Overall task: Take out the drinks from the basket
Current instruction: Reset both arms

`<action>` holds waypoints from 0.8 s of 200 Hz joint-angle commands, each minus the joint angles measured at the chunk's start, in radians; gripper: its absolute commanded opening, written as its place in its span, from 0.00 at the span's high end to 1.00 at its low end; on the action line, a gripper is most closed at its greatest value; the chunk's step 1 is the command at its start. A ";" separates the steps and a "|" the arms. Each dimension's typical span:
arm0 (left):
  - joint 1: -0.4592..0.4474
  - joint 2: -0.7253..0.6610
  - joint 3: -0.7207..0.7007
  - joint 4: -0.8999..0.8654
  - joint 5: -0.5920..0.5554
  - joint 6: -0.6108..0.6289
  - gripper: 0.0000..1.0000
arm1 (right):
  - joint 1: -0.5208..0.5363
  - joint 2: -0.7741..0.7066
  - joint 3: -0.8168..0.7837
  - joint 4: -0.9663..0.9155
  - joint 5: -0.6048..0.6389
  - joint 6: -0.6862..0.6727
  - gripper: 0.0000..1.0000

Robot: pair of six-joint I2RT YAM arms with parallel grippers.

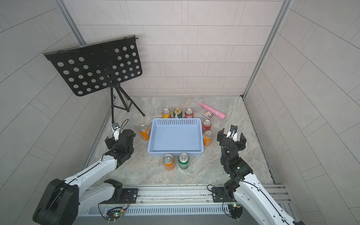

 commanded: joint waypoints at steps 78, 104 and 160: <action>0.139 0.191 -0.030 0.390 0.195 0.138 0.00 | -0.144 0.106 -0.089 0.234 0.046 -0.028 0.00; 0.176 0.184 -0.045 0.417 0.283 0.147 0.00 | -0.162 0.119 -0.098 0.262 0.031 -0.047 0.00; 0.211 0.309 -0.049 0.563 0.437 0.205 0.00 | -0.205 0.097 -0.184 0.413 -0.009 -0.050 0.00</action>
